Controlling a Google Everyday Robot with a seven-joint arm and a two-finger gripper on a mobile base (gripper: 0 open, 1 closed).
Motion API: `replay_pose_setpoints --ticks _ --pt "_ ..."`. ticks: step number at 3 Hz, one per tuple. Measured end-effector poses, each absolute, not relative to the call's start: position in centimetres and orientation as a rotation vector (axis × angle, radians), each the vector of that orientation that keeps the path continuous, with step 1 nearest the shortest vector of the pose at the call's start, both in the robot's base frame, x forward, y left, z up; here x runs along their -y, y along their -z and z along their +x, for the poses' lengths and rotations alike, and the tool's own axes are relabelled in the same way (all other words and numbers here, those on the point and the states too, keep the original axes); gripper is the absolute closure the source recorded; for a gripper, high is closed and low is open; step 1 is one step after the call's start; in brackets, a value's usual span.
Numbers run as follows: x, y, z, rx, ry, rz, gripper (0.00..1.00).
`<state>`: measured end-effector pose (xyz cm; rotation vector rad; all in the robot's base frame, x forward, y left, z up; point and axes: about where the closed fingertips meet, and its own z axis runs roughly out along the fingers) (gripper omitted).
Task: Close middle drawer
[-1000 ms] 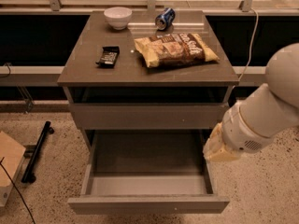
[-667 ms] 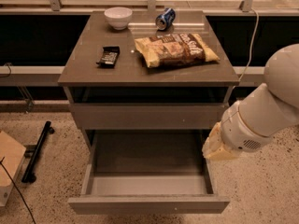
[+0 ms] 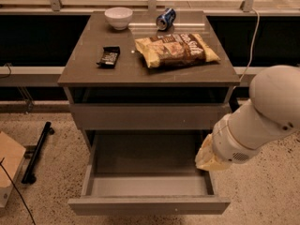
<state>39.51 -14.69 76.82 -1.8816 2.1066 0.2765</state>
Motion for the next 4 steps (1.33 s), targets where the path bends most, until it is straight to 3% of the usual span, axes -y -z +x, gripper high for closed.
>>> replay_pose_setpoints --ticks 4 --pt "12.8 -67.8 38.9 -1.982 -0.409 -1.932 1.00"
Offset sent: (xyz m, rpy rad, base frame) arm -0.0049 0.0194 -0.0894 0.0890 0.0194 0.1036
